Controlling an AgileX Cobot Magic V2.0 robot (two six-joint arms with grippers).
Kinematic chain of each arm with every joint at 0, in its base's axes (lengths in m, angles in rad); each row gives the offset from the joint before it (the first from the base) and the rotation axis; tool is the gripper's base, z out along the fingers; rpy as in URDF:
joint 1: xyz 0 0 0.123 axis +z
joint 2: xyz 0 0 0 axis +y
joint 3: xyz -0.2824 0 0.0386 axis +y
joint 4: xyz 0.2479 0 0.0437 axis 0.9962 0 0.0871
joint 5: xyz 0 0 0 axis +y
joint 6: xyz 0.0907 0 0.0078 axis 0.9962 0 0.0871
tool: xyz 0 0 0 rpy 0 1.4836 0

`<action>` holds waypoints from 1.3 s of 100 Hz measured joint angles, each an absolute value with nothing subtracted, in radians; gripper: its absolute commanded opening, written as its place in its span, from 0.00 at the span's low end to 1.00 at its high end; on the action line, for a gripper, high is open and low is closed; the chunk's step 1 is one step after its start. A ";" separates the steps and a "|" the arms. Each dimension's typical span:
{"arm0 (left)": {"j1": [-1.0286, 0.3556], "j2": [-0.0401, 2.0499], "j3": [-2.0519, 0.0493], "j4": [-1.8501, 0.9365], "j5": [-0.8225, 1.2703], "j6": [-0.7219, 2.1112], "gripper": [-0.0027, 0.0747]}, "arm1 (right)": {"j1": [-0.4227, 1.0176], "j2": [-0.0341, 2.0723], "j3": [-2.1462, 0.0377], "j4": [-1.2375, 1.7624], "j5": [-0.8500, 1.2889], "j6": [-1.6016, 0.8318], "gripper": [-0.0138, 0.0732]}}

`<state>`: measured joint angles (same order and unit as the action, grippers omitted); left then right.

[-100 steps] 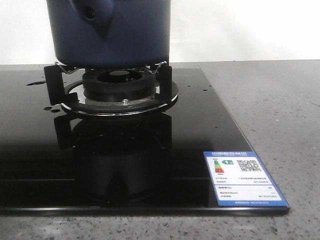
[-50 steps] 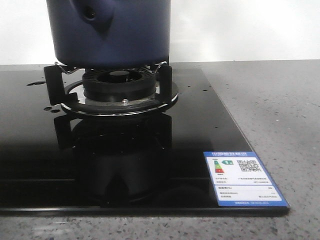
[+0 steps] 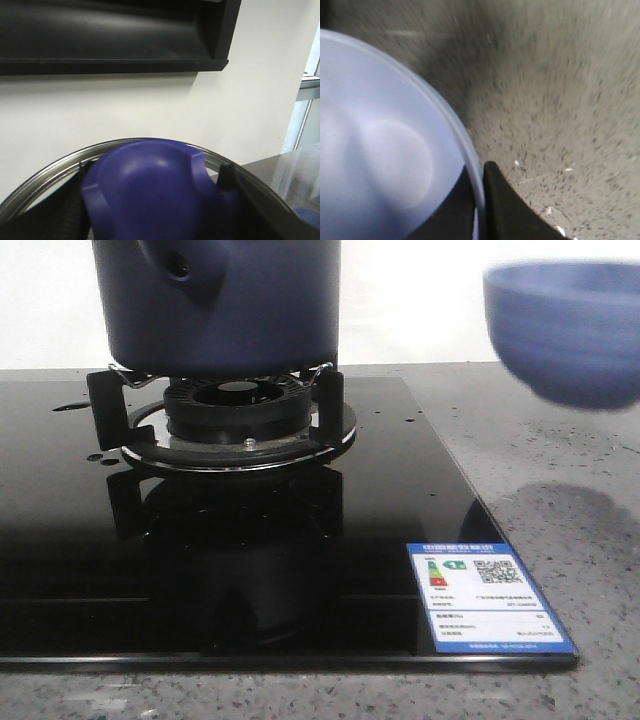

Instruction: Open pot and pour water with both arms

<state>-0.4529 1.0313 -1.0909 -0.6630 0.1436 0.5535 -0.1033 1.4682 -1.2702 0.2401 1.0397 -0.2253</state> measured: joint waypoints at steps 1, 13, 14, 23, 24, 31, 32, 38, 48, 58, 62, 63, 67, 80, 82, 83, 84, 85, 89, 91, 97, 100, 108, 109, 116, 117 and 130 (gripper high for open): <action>-0.455 1.031 -1.091 -0.663 0.144 0.553 0.47 | -0.103 1.468 -1.260 0.240 1.036 -0.225 0.11; -0.455 1.033 -1.091 -0.663 0.143 0.553 0.47 | -0.105 1.468 -1.213 0.240 0.994 -0.225 0.11; -0.455 1.033 -1.091 -0.663 0.141 0.553 0.47 | -0.105 1.470 -1.210 0.240 0.991 -0.225 0.11; -0.455 1.033 -1.091 -0.663 0.139 0.553 0.47 | -0.105 1.482 -1.208 0.240 0.977 -0.225 0.11; -0.455 1.033 -1.091 -0.663 0.139 0.553 0.47 | -0.105 1.482 -1.208 0.240 0.975 -0.225 0.11; -0.455 1.033 -1.091 -0.661 0.139 0.553 0.47 | -0.105 1.497 -1.208 0.240 0.974 -0.225 0.11; -0.455 1.033 -1.091 -0.661 0.139 0.553 0.47 | -0.105 1.501 -1.208 0.240 0.974 -0.225 0.11; -0.455 1.033 -1.091 -0.659 0.139 0.553 0.47 | -0.105 1.510 -1.208 0.240 0.974 -0.225 0.11; -0.455 1.033 -1.091 -0.657 0.139 0.553 0.47 | -0.105 1.515 -1.208 0.240 0.974 -0.223 0.15; -0.455 1.033 -1.091 -0.657 0.139 0.553 0.47 | -0.105 1.515 -1.208 0.240 0.972 -0.223 0.32; -0.455 1.033 -1.091 -0.657 0.139 0.553 0.47 | -0.105 1.515 -1.208 0.240 0.970 -0.223 0.43; -0.455 1.033 -1.091 -0.657 0.139 0.553 0.47 | -0.105 1.515 -1.208 0.240 0.970 -0.223 0.47; -0.455 1.033 -1.091 -0.657 0.139 0.553 0.47 | -0.105 1.515 -1.208 0.240 0.970 -0.223 0.55; -0.457 1.033 -1.091 -0.657 0.139 0.553 0.47 | -0.105 1.511 -1.210 0.240 0.985 -0.223 0.70; -0.459 1.033 -1.091 -0.657 0.139 0.553 0.47 | -0.105 1.505 -1.210 0.240 0.988 -0.223 0.70; -0.459 1.033 -1.091 -0.657 0.139 0.553 0.47 | -0.105 1.501 -1.212 0.240 0.991 -0.223 0.70; -0.462 1.035 -1.091 -0.657 0.139 0.553 0.47 | -0.105 1.501 -1.211 0.240 0.993 -0.223 0.70; -0.462 1.035 -1.091 -0.657 0.139 0.553 0.47 | -0.105 1.498 -1.214 0.240 0.993 -0.223 0.70; -0.471 1.041 -1.091 -0.657 0.136 0.553 0.47 | -0.105 1.484 -1.221 0.240 1.003 -0.223 0.70; -0.477 1.043 -1.091 -0.657 0.134 0.553 0.47 | -0.105 1.475 -1.223 0.240 1.008 -0.223 0.70; -0.498 1.062 -1.091 -0.657 0.133 0.553 0.47 | -0.105 1.441 -1.236 0.244 1.018 -0.223 0.70; -0.508 1.073 -1.091 -0.657 0.133 0.553 0.47 | -0.105 1.424 -1.242 0.248 1.025 -0.223 0.70; -0.538 1.113 -1.091 -0.655 0.131 0.553 0.47 | -0.105 1.366 -1.259 0.259 1.040 -0.223 0.70; -0.543 1.121 -1.091 -0.653 0.129 0.553 0.47 | -0.105 1.355 -1.259 0.259 1.040 -0.223 0.70; -0.566 1.157 -1.091 -0.642 0.121 0.553 0.47 | -0.105 1.296 -1.260 0.269 1.050 -0.223 0.70; -0.568 1.161 -1.091 -0.640 0.118 0.553 0.47 | -0.105 1.290 -1.260 0.271 1.055 -0.223 0.70; -0.585 1.242 -1.091 -0.630 0.075 0.553 0.47 | -0.105 1.191 -1.260 0.273 1.081 -0.223 0.70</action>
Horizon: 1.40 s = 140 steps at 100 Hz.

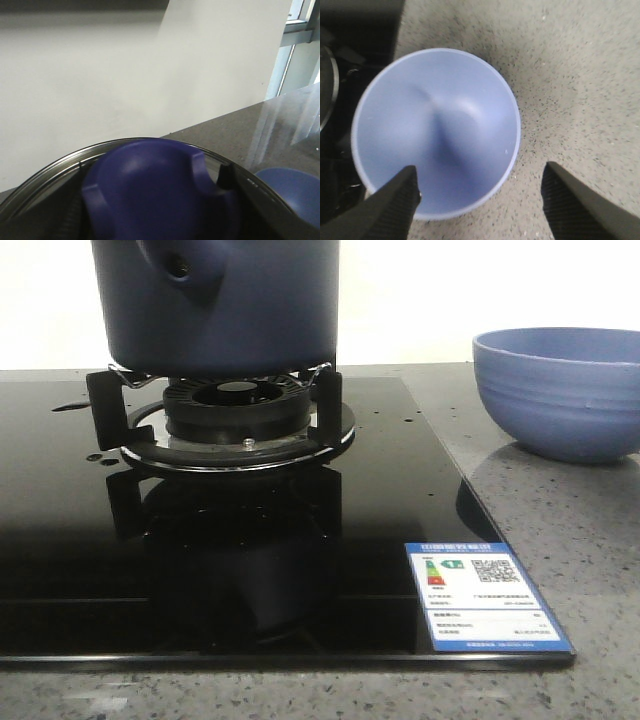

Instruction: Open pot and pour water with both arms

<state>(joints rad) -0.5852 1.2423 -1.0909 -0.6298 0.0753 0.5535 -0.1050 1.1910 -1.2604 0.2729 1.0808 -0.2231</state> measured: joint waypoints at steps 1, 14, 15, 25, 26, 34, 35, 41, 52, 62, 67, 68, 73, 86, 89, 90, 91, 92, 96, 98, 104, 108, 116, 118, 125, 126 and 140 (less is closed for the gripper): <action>-0.585 1.246 -1.091 -0.630 0.073 0.553 0.47 | -0.105 1.186 -1.260 0.273 1.084 -0.223 0.70; -0.585 1.317 -1.091 -0.628 0.044 0.553 0.47 | -0.105 1.116 -1.260 0.274 1.094 -0.223 0.70; -0.585 1.323 -1.091 -0.628 0.044 0.553 0.47 | -0.105 1.114 -1.260 0.274 1.094 -0.223 0.70; -0.585 1.356 -1.091 -0.628 0.032 0.553 0.47 | -0.105 1.088 -1.260 0.274 1.095 -0.223 0.70; -0.585 1.359 -1.091 -0.628 0.031 0.553 0.47 | -0.105 1.085 -1.260 0.274 1.097 -0.223 0.70; -0.585 1.377 -1.091 -0.628 0.012 0.553 0.47 | -0.105 1.083 -1.260 0.274 1.099 -0.223 0.70; -0.585 1.377 -1.091 -0.628 0.009 0.553 0.47 | -0.105 1.083 -1.260 0.274 1.101 -0.223 0.70; -0.585 1.385 -1.091 -0.628 0.000 0.553 0.47 | -0.105 1.083 -1.260 0.275 1.100 -0.223 0.70; -0.585 1.395 -1.091 -0.628 -0.010 0.553 0.47 | -0.105 1.083 -1.260 0.283 1.100 -0.223 0.70; -0.585 1.397 -1.091 -0.628 -0.022 0.553 0.47 | -0.105 1.083 -1.260 0.285 1.100 -0.223 0.70; -0.585 1.399 -1.091 -0.628 -0.026 0.553 0.47 | -0.105 1.083 -1.260 0.287 1.100 -0.223 0.70; -0.585 1.401 -1.091 -0.628 -0.026 0.553 0.47 | -0.105 1.083 -1.260 0.287 1.100 -0.223 0.70; -0.585 1.405 -1.091 -0.628 -0.030 0.553 0.47 | -0.105 1.083 -1.260 0.289 1.100 -0.223 0.70; -0.585 1.423 -1.091 -0.628 -0.032 0.553 0.47 | -0.105 1.083 -1.260 0.291 1.099 -0.223 0.70; -0.585 1.427 -1.091 -0.628 -0.032 0.553 0.47 | -0.105 1.083 -1.260 0.291 1.097 -0.223 0.70; -0.585 1.429 -1.091 -0.628 -0.032 0.553 0.47 | -0.105 1.083 -1.260 0.291 1.097 -0.223 0.70; -0.585 1.430 -1.091 -0.628 -0.032 0.553 0.47 | -0.105 1.083 -1.260 0.291 1.097 -0.223 0.70; -0.585 1.430 -1.091 -0.628 -0.032 0.553 0.47 | -0.105 1.083 -1.260 0.291 1.095 -0.223 0.70; -0.586 1.434 -1.091 -0.628 -0.034 0.553 0.49 | -0.105 1.083 -1.260 0.292 1.095 -0.223 0.70; -0.586 1.434 -1.091 -0.628 -0.034 0.553 0.50 | -0.105 1.083 -1.260 0.292 1.095 -0.223 0.70; -0.588 1.436 -1.091 -0.628 -0.034 0.553 0.58 | -0.105 1.083 -1.260 0.292 1.095 -0.223 0.70; -0.588 1.436 -1.091 -0.628 -0.034 0.553 0.64 | -0.105 1.083 -1.260 0.292 1.095 -0.223 0.70; -0.588 1.436 -1.091 -0.628 -0.035 0.553 0.71 | -0.105 1.083 -1.260 0.292 1.095 -0.223 0.70; -0.588 1.436 -1.091 -0.628 -0.037 0.553 0.71 | -0.105 1.083 -1.260 0.292 1.095 -0.223 0.70; -0.588 1.436 -1.093 -0.628 -0.039 0.553 0.71 | -0.105 1.083 -1.260 0.292 1.095 -0.223 0.70; -0.588 1.436 -1.093 -0.628 -0.039 0.553 0.71 | -0.105 1.083 -1.260 0.292 1.095 -0.223 0.70; -0.588 1.406 -1.093 -0.628 -0.032 0.553 0.71 | -0.105 1.083 -1.260 0.292 1.095 -0.225 0.70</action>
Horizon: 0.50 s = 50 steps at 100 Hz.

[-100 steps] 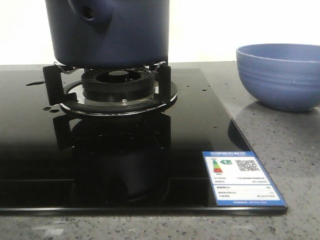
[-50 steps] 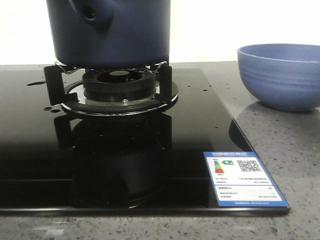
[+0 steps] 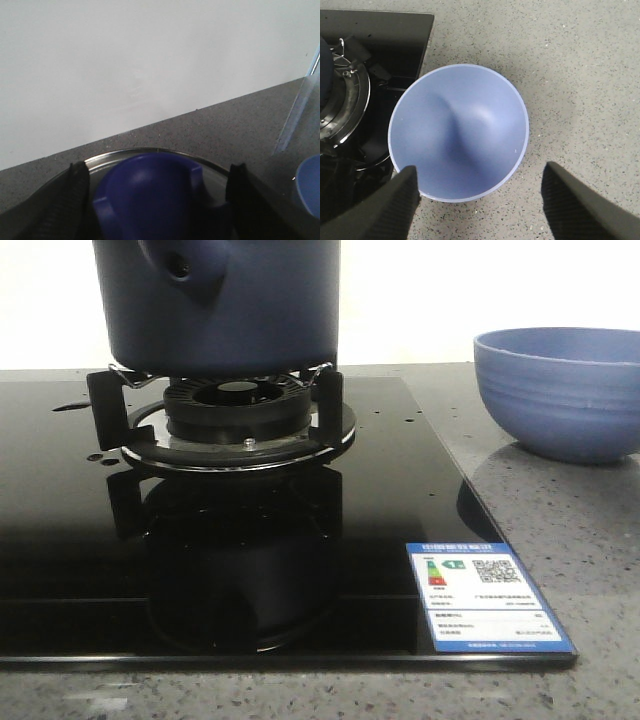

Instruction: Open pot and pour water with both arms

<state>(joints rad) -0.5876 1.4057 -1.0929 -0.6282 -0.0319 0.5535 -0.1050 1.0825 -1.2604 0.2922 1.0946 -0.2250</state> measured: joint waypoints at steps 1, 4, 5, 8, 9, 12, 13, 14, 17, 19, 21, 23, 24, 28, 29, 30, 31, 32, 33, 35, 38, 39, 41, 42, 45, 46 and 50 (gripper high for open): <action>-0.588 1.398 -1.093 -0.628 -0.032 0.553 0.71 | -0.105 1.083 -1.260 0.292 1.093 -0.225 0.70; -0.588 1.382 -1.093 -0.628 -0.029 0.553 0.71 | -0.105 1.083 -1.260 0.292 1.093 -0.225 0.70; -0.588 1.378 -1.093 -0.628 -0.026 0.553 0.71 | -0.105 1.083 -1.260 0.292 1.093 -0.227 0.70; -0.588 1.353 -1.093 -0.628 -0.020 0.553 0.71 | -0.105 1.083 -1.260 0.292 1.093 -0.227 0.70; -0.588 1.347 -1.093 -0.628 -0.018 0.553 0.71 | -0.105 1.083 -1.260 0.292 1.093 -0.227 0.70; -0.588 1.325 -1.093 -0.628 -0.013 0.553 0.71 | -0.105 1.083 -1.260 0.292 1.093 -0.227 0.70; -0.588 1.313 -1.093 -0.628 -0.012 0.553 0.71 | -0.105 1.083 -1.260 0.292 1.093 -0.227 0.70; -0.588 1.307 -1.093 -0.628 -0.009 0.553 0.71 | -0.105 1.083 -1.260 0.292 1.093 -0.227 0.70; -0.588 1.284 -1.093 -0.628 -0.008 0.553 0.71 | -0.105 1.083 -1.260 0.296 1.093 -0.227 0.70; -0.588 1.265 -1.093 -0.626 -0.007 0.553 0.71 | -0.105 1.083 -1.260 0.299 1.093 -0.227 0.70; -0.588 1.247 -1.093 -0.626 -0.007 0.553 0.71 | -0.105 1.083 -1.260 0.302 1.093 -0.227 0.70; -0.588 1.229 -1.093 -0.621 -0.007 0.553 0.71 | -0.105 1.083 -1.260 0.308 1.093 -0.227 0.70; -0.588 1.223 -1.093 -0.618 -0.007 0.553 0.70 | -0.105 1.083 -1.260 0.313 1.090 -0.227 0.70; -0.588 1.188 -1.093 -0.607 -0.007 0.553 0.67 | -0.105 1.083 -1.260 0.334 1.084 -0.227 0.70; -0.588 1.177 -1.093 -0.605 -0.007 0.553 0.66 | -0.105 1.083 -1.260 0.338 1.079 -0.227 0.69; -0.588 1.171 -1.093 -0.602 -0.007 0.553 0.65 | -0.105 1.083 -1.260 0.343 1.076 -0.227 0.69; -0.588 1.165 -1.093 -0.598 -0.007 0.553 0.63 | -0.105 1.083 -1.260 0.354 1.070 -0.227 0.68; -0.588 1.154 -1.093 -0.596 -0.007 0.553 0.62 | -0.105 1.083 -1.260 0.360 1.066 -0.227 0.68; -0.588 1.148 -1.093 -0.592 -0.007 0.553 0.60 | -0.105 1.083 -1.260 0.373 1.063 -0.227 0.66; -0.588 1.131 -1.093 -0.589 -0.007 0.553 0.58 | -0.105 1.081 -1.260 0.395 1.049 -0.227 0.65; -0.588 1.110 -1.093 -0.579 -0.007 0.553 0.51 | -0.105 1.079 -1.260 0.432 1.019 -0.238 0.59; -0.588 1.100 -1.093 -0.577 -0.006 0.553 0.49 | -0.105 1.077 -1.258 0.442 1.012 -0.246 0.57; -0.588 1.084 -1.093 -0.574 -0.006 0.553 0.44 | -0.105 1.073 -1.256 0.476 0.990 -0.261 0.53; -0.588 1.079 -1.093 -0.571 -0.006 0.553 0.42 | -0.105 1.071 -1.252 0.501 0.983 -0.261 0.51; -0.588 1.059 -1.093 -0.563 0.000 0.553 0.32 | -0.105 1.063 -1.244 0.554 0.944 -0.296 0.42; -0.588 1.049 -1.093 -0.563 0.000 0.553 0.30 | -0.105 1.059 -1.239 0.568 0.937 -0.313 0.40; -0.588 1.021 -1.093 -0.554 0.000 0.553 0.16 | -0.105 1.044 -1.219 0.653 0.893 -0.374 0.27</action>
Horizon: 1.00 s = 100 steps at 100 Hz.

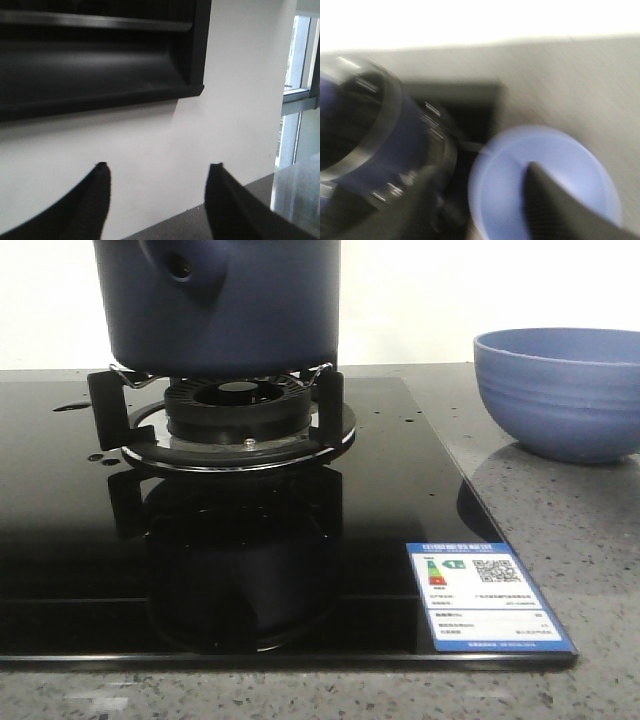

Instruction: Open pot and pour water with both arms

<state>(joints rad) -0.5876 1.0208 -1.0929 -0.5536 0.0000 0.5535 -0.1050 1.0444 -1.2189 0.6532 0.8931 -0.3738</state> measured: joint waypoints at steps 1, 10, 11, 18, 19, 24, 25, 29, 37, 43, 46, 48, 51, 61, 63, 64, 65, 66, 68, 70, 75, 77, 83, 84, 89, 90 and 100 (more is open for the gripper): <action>-0.588 1.016 -1.093 -0.554 0.000 0.553 0.13 | -0.105 1.039 -1.215 0.667 0.886 -0.385 0.25; -0.574 0.957 -1.080 -0.536 0.036 0.553 0.01 | -0.105 0.994 -1.153 0.829 0.814 -0.538 0.09; -0.569 0.952 -1.075 -0.533 0.044 0.553 0.01 | -0.105 0.990 -1.147 0.848 0.809 -0.549 0.09; -0.536 0.908 -1.037 -0.534 0.075 0.553 0.01 | -0.105 0.952 -1.083 0.919 0.763 -0.654 0.09; -0.532 0.898 -1.032 -0.534 0.077 0.553 0.01 | -0.105 0.943 -1.069 0.924 0.754 -0.673 0.09; -0.500 0.863 -0.989 -0.540 0.088 0.553 0.01 | -0.105 0.912 -1.017 0.950 0.719 -0.738 0.09; -0.490 0.857 -0.975 -0.542 0.088 0.553 0.01 | -0.105 0.907 -1.009 0.955 0.714 -0.747 0.09; -0.459 0.820 -0.937 -0.551 0.088 0.553 0.01 | -0.105 0.875 -0.959 0.968 0.682 -0.799 0.09; -0.394 0.737 -0.833 -0.590 0.062 0.553 0.01 | -0.105 0.801 -0.862 1.005 0.611 -0.883 0.09; -0.341 0.658 -0.761 -0.614 0.038 0.553 0.01 | -0.105 0.730 -0.781 1.038 0.564 -0.940 0.09; -0.317 0.622 -0.715 -0.623 0.034 0.553 0.01 | -0.105 0.696 -0.745 1.061 0.544 -0.963 0.09; -0.299 0.593 -0.688 -0.626 0.033 0.553 0.01 | -0.105 0.671 -0.719 1.074 0.531 -0.974 0.09; -0.277 0.553 -0.651 -0.631 0.033 0.553 0.01 | -0.105 0.638 -0.684 1.090 0.512 -0.999 0.09; -0.211 0.410 -0.521 -0.650 0.040 0.553 0.01 | -0.105 0.507 -0.559 1.121 0.475 -1.037 0.09; -0.200 0.382 -0.494 -0.655 0.042 0.553 0.01 | -0.105 0.491 -0.534 1.125 0.468 -1.040 0.09; -0.193 0.372 -0.485 -0.659 0.042 0.553 0.01 | -0.105 0.475 -0.526 1.126 0.468 -1.039 0.09; -0.189 0.363 -0.468 -0.664 0.044 0.553 0.01 | -0.105 0.466 -0.518 1.128 0.461 -1.041 0.09; -0.186 0.344 -0.459 -0.667 0.044 0.553 0.01 | -0.105 0.451 -0.502 1.128 0.461 -1.041 0.09; -0.177 0.316 -0.434 -0.676 0.046 0.553 0.01 | -0.105 0.427 -0.478 1.130 0.455 -1.044 0.09; -0.168 0.289 -0.410 -0.686 0.047 0.553 0.01 | -0.105 0.413 -0.455 1.130 0.453 -1.044 0.09; -0.150 0.227 -0.361 -0.712 0.047 0.553 0.01 | -0.105 0.357 -0.405 1.133 0.447 -1.048 0.09; -0.144 0.203 -0.343 -0.722 0.048 0.553 0.01 | -0.105 0.345 -0.385 1.132 0.447 -1.049 0.09; -0.132 0.143 -0.303 -0.747 0.048 0.553 0.01 | -0.105 0.295 -0.339 1.134 0.443 -1.049 0.09; -0.130 0.130 -0.300 -0.747 0.048 0.553 0.01 | -0.105 0.290 -0.329 1.134 0.443 -1.049 0.09; -0.127 0.090 -0.281 -0.756 0.048 0.553 0.01 | -0.105 0.257 -0.298 1.134 0.440 -1.049 0.09; -0.126 0.085 -0.279 -0.759 0.048 0.553 0.01 | -0.105 0.254 -0.295 1.134 0.439 -1.049 0.09; -0.126 0.038 -0.266 -0.763 0.048 0.553 0.01 | -0.105 0.231 -0.262 1.137 0.433 -1.050 0.09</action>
